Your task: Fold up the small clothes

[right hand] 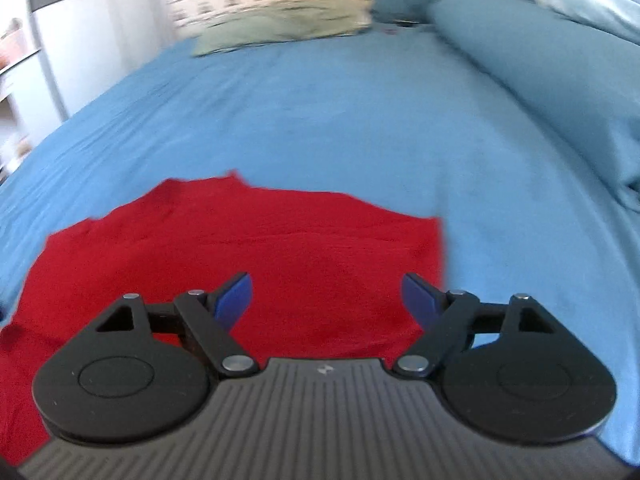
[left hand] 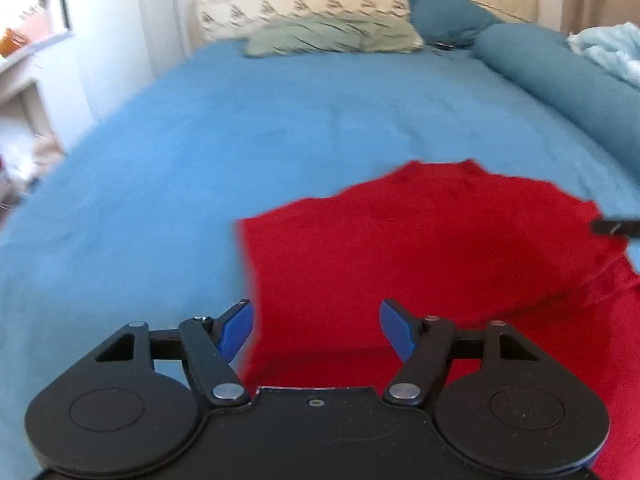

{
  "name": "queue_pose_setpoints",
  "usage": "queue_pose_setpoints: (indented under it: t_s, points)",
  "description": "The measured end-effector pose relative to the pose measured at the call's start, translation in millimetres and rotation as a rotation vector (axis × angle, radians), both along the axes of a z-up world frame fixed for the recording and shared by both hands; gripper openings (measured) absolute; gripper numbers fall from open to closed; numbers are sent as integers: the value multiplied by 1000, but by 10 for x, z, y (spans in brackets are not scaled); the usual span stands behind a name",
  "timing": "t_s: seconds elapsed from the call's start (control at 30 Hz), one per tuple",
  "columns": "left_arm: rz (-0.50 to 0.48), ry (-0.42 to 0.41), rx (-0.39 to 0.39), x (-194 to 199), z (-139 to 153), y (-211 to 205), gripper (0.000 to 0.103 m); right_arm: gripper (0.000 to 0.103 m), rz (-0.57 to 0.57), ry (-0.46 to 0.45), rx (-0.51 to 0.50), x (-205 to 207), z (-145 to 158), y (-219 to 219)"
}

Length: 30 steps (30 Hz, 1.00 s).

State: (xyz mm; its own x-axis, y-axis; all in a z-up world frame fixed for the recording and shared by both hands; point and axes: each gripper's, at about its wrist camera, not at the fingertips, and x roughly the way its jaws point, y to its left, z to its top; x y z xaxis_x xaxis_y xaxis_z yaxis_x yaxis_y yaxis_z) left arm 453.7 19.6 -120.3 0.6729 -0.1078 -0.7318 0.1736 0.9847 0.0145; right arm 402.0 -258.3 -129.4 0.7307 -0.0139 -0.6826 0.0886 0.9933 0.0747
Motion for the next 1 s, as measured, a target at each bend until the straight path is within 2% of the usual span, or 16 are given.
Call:
queue_pose_setpoints:
  t_s: [0.07, 0.13, 0.2, 0.23, 0.33, 0.47, 0.53, 0.63, 0.73, 0.83, 1.0]
  points:
    - [-3, 31, -16, 157, -118, -109, 75, 97, -15, 32, 16, 90, -131, 5]
    - [21, 97, -10, 266, -292, -131, 74, 97, -57, 98, 29, 113, -307, -74]
    - [48, 156, -27, 264, -447, -62, 74, 97, -60, 91, 37, 11, -383, -146]
    - [49, 143, -49, 208, -455, -12, 74, 97, -49, 84, 32, -45, -385, -156]
    - [37, 134, -41, 109, -445, 26, 74, 97, -16, 109, -23, -51, -294, -78]
    - [46, 130, -38, 62, -420, -12, 74, 100, 27, 13, -11, 102, -68, -6]
    - [62, 134, -50, 53, -419, -24, 74, 101, 26, 27, -6, 287, -119, 3]
    - [83, 157, -43, 10, -480, 25, 75, 100, -34, 107, -9, 561, -391, -107]
    - [78, 147, -52, -69, -480, 103, 75, 103, -67, 91, 23, 587, -455, -223]
    - [65, 140, -37, -111, -432, 123, 76, 103, -57, 93, -18, 594, -304, -154]
    - [79, 117, -44, -323, -278, 217, 76, 103, -32, -49, 50, 84, 153, -157]
